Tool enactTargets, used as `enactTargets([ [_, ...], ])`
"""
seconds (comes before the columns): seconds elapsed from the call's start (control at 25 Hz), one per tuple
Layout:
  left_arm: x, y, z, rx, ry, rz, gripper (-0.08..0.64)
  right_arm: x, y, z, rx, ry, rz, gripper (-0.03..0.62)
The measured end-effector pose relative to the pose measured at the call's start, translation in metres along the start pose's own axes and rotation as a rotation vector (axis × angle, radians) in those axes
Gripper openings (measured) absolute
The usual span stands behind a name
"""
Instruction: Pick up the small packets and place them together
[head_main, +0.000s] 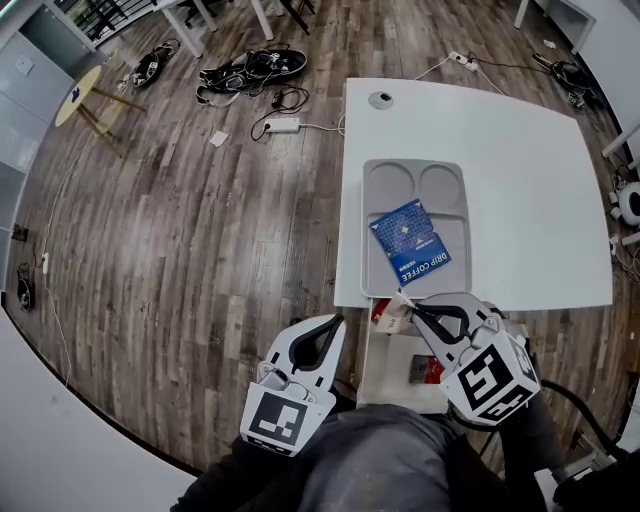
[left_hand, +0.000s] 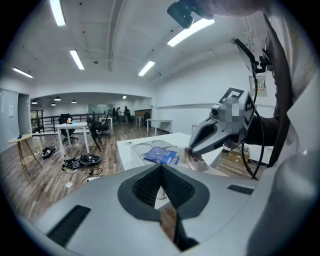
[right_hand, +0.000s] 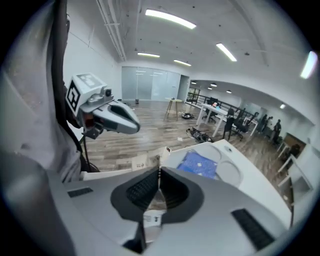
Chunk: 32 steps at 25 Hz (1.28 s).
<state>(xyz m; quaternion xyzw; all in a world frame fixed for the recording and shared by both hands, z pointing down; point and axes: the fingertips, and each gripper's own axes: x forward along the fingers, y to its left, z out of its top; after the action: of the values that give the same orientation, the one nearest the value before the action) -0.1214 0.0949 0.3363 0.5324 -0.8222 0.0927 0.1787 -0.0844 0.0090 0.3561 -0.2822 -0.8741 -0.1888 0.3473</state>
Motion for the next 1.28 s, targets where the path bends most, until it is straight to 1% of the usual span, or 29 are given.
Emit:
enactTargets([
  [0.08, -0.002, 0.002, 0.001, 0.0, -0.001, 0.005, -0.012, -0.005, -0.035, 0.004, -0.005, 0.003, -0.089, 0.015],
  [0.16, -0.005, 0.005, 0.0, -0.003, -0.001, 0.015, -0.012, -0.003, -0.067, 0.005, 0.003, 0.014, -0.149, 0.015],
  [0.24, -0.008, 0.01, 0.0, -0.01, 0.002, 0.029, -0.012, 0.006, -0.088, 0.002, 0.031, 0.026, -0.161, 0.015],
  [0.36, -0.013, 0.018, -0.003, -0.023, 0.01, 0.054, -0.012, 0.026, -0.103, -0.008, 0.051, 0.062, -0.157, 0.015],
  [0.56, -0.014, 0.029, -0.013, -0.042, 0.031, 0.082, -0.012, 0.046, -0.114, -0.014, 0.057, 0.083, -0.164, 0.016],
  [0.64, -0.013, 0.03, -0.016, -0.047, 0.033, 0.083, -0.012, 0.049, -0.117, -0.014, 0.07, 0.083, -0.171, 0.034],
  [0.72, -0.012, 0.031, -0.017, -0.047, 0.033, 0.08, -0.012, 0.049, -0.119, -0.013, 0.079, 0.074, -0.172, 0.069],
  [0.76, -0.012, 0.032, -0.017, -0.047, 0.033, 0.078, -0.012, 0.047, -0.119, -0.011, 0.083, 0.066, -0.168, 0.132],
  [0.8, -0.012, 0.032, -0.017, -0.048, 0.034, 0.077, -0.012, 0.045, -0.118, -0.01, 0.085, 0.055, -0.163, 0.133],
  [0.88, -0.012, 0.031, -0.015, -0.048, 0.035, 0.073, -0.012, 0.039, -0.118, -0.006, 0.082, 0.034, -0.17, 0.161],
  [1.04, -0.014, 0.024, -0.01, -0.046, 0.033, 0.065, -0.012, 0.015, -0.126, 0.003, 0.07, -0.013, -0.27, 0.161],
  [1.12, -0.013, 0.021, -0.007, -0.039, 0.028, 0.06, -0.012, 0.001, -0.127, 0.009, 0.07, -0.044, -0.302, 0.161],
  [1.2, -0.012, 0.016, -0.007, -0.031, 0.028, 0.052, -0.012, -0.01, -0.118, 0.01, 0.084, -0.075, -0.296, 0.161],
  [1.28, -0.01, 0.01, -0.008, -0.028, 0.031, 0.04, -0.012, -0.019, -0.101, 0.007, 0.102, -0.098, -0.265, 0.161],
])
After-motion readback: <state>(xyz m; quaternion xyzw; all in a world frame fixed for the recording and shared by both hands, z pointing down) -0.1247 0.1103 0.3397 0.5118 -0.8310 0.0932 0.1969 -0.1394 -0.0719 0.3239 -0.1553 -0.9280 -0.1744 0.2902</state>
